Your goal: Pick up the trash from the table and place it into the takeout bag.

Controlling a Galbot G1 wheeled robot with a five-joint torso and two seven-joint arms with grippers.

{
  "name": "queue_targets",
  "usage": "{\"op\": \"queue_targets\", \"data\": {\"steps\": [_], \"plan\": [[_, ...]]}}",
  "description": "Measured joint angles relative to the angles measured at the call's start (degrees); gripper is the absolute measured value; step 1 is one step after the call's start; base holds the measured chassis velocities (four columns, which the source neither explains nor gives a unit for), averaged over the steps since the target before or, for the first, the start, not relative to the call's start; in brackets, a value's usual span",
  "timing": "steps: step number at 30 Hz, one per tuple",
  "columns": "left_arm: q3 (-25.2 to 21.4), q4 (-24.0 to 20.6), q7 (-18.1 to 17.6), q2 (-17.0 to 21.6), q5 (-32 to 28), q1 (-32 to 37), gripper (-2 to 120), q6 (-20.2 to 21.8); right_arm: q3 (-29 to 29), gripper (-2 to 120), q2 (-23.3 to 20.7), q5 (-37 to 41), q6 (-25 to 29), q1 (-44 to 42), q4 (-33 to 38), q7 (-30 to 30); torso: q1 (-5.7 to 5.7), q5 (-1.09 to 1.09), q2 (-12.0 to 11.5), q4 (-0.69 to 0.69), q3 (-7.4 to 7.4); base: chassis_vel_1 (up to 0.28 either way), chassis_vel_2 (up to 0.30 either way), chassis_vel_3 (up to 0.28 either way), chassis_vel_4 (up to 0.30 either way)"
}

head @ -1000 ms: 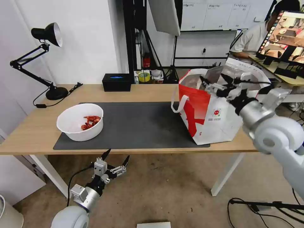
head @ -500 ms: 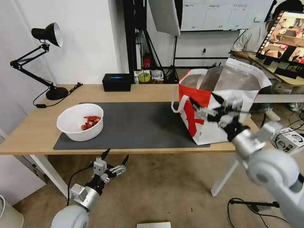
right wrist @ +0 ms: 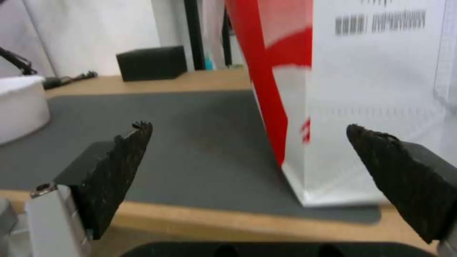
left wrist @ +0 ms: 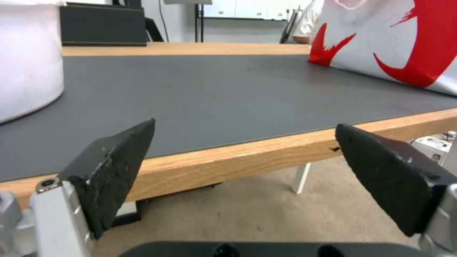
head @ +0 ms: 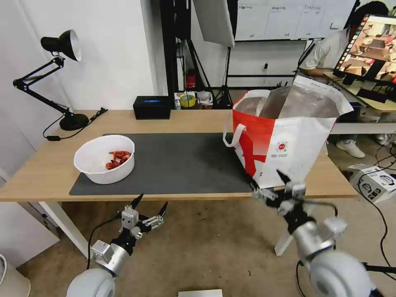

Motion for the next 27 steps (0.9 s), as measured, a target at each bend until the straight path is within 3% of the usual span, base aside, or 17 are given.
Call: {"op": "queue_targets", "data": {"steps": [11,27], "plan": [[-0.42,-0.52,0.16,-0.58,0.11,1.09,100,-0.67,-2.61,100,4.25,-4.20,2.67,-2.50,-4.01,1.03,0.01,0.01,0.00,0.00,0.00,0.000,0.000,0.000,0.000],[-0.75,-0.84,0.31,-0.70,0.20,1.86,100,-0.62,-2.83,100,4.52,-5.00,3.16,-2.97,-3.94,1.12,0.01,0.01,0.00,0.00,0.00,0.000,0.000,0.000,0.000]]}}
